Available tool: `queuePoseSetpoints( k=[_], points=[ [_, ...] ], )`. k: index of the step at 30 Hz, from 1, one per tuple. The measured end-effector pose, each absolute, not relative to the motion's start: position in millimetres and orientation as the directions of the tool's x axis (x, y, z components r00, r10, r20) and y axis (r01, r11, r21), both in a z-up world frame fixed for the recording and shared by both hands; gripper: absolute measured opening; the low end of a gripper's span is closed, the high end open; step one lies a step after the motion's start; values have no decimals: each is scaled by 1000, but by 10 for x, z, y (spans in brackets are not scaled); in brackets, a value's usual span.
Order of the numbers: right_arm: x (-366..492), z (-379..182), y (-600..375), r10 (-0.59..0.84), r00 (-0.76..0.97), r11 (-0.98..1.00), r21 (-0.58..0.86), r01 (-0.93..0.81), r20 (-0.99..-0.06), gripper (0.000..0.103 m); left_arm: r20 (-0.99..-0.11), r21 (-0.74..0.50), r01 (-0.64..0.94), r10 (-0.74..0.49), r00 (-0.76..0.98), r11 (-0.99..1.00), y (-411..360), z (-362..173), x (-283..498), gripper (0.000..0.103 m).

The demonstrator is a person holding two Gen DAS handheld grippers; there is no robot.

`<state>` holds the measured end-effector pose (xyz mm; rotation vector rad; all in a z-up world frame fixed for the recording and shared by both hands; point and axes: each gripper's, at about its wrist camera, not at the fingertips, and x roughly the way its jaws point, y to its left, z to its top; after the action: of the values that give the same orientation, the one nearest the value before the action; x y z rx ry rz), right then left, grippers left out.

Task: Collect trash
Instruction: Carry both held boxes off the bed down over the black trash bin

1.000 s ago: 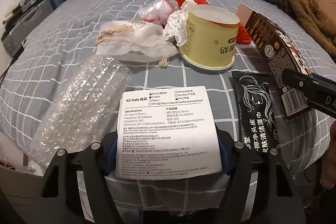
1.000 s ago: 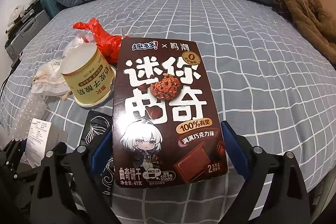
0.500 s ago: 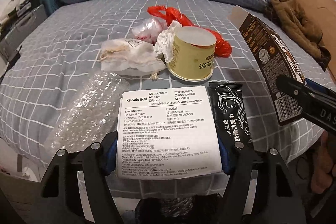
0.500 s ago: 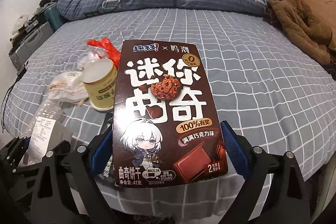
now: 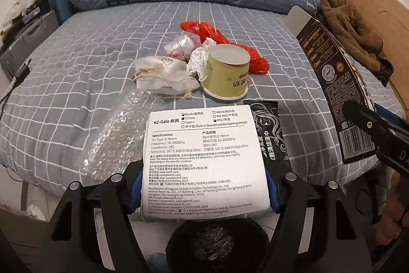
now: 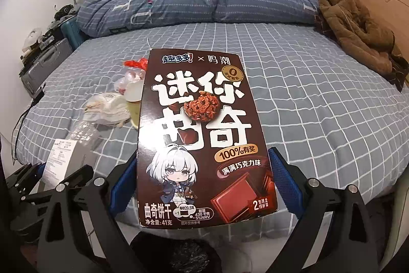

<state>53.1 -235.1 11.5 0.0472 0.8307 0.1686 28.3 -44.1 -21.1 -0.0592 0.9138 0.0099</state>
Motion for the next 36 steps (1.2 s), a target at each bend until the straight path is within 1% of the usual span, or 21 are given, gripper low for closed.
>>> queuePoseSetpoints(
  k=[14,31,36],
  points=[
    [-73,257,-2314,193,670,981,123,-150,-717,90,-785,-44,-23,-21,619,999,-423,-99,-226,70],
    [-710,126,-2105,217,631,973,112,-202,-745,90,-804,-58,-32,-28,595,998,-318,-193,-806,70],
    [-852,54,-2071,233,607,969,127,-213,-760,90,-816,-59,-41,-25,577,997,-270,-274,-956,70]
  ],
)
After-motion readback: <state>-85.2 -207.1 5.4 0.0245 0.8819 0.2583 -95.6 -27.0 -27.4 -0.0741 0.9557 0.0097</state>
